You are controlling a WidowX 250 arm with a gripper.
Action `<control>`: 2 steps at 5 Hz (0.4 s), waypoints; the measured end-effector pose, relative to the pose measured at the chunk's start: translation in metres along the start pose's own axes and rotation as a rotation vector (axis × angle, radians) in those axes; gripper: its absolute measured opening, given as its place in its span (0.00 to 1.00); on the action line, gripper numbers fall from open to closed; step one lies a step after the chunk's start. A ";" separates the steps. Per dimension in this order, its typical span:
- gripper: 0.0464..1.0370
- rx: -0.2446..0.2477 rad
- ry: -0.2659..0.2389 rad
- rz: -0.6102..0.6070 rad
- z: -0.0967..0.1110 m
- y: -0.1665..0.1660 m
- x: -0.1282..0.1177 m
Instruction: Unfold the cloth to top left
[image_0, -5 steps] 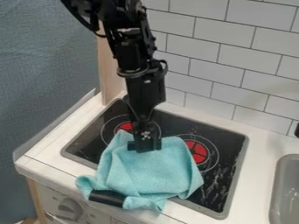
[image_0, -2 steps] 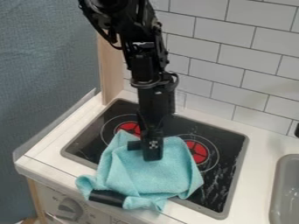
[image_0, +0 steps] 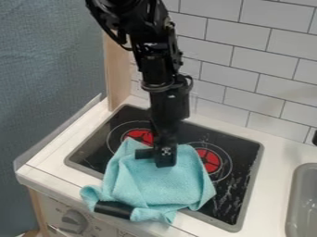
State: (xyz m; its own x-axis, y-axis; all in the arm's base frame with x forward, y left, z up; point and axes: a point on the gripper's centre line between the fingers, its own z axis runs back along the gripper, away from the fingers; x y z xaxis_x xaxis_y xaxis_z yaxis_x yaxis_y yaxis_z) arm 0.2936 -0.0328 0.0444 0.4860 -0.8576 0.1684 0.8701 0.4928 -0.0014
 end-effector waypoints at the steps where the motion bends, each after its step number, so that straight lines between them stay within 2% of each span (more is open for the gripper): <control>1: 0.90 0.006 -0.016 -0.023 0.001 0.000 0.003; 2: 0.59 0.004 -0.027 -0.064 -0.001 -0.002 0.005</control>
State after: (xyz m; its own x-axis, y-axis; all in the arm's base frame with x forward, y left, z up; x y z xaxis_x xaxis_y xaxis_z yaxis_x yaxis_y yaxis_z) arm 0.2938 -0.0383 0.0440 0.4266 -0.8833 0.1945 0.8991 0.4374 0.0146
